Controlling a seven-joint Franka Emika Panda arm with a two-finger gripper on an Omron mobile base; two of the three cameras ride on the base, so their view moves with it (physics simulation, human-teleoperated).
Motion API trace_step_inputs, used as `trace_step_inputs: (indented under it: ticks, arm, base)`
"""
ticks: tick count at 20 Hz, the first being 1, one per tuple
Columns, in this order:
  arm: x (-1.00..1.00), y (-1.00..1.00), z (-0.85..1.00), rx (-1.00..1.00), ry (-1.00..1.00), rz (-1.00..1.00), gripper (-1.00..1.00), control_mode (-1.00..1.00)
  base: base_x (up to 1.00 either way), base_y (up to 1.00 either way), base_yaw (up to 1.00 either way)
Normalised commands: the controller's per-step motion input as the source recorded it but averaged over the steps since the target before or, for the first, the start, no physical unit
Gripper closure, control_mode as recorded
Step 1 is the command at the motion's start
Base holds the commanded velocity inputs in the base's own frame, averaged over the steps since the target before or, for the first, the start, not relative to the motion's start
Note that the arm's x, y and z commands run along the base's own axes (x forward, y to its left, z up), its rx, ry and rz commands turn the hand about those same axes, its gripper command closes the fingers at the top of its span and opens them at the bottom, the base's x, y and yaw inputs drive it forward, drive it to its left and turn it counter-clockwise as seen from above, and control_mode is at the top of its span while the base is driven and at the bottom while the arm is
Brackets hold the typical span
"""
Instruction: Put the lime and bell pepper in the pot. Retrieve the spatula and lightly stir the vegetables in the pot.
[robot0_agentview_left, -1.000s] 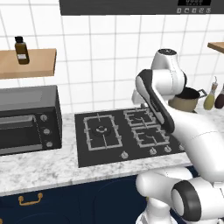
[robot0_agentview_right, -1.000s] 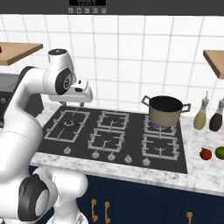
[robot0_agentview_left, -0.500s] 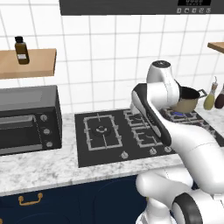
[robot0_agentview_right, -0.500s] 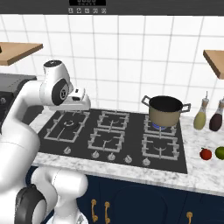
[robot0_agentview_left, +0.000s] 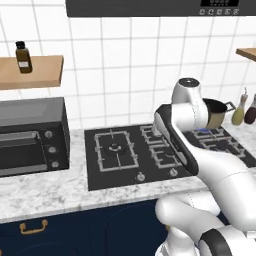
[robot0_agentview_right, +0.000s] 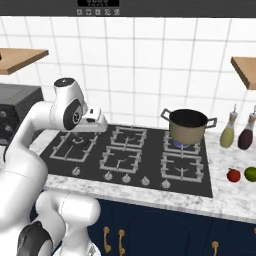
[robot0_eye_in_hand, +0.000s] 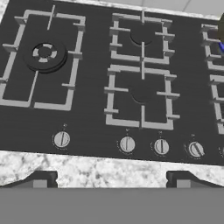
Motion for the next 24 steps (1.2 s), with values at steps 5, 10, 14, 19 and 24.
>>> trace_step_inputs:
  ticks: [5,10,14,19,24]
  arm:
    - [0.0,0.0,0.0,0.0,0.0,0.0,-1.0,1.0]
    - [0.0,0.0,0.0,0.0,0.0,0.0,-1.0,1.0]
    - [0.0,0.0,0.0,0.0,0.0,0.0,-1.0,1.0]
    - [0.0,0.0,0.0,0.0,0.0,0.0,-1.0,1.0]
    - [0.0,0.0,0.0,0.0,0.0,0.0,-1.0,1.0]
  base:
    - [-0.37,-1.0,0.01]
    - [0.01,-1.0,0.0]
    - [0.03,-0.94,0.0]
    - [0.36,-0.48,0.0]
    - [0.54,-0.19,0.0]
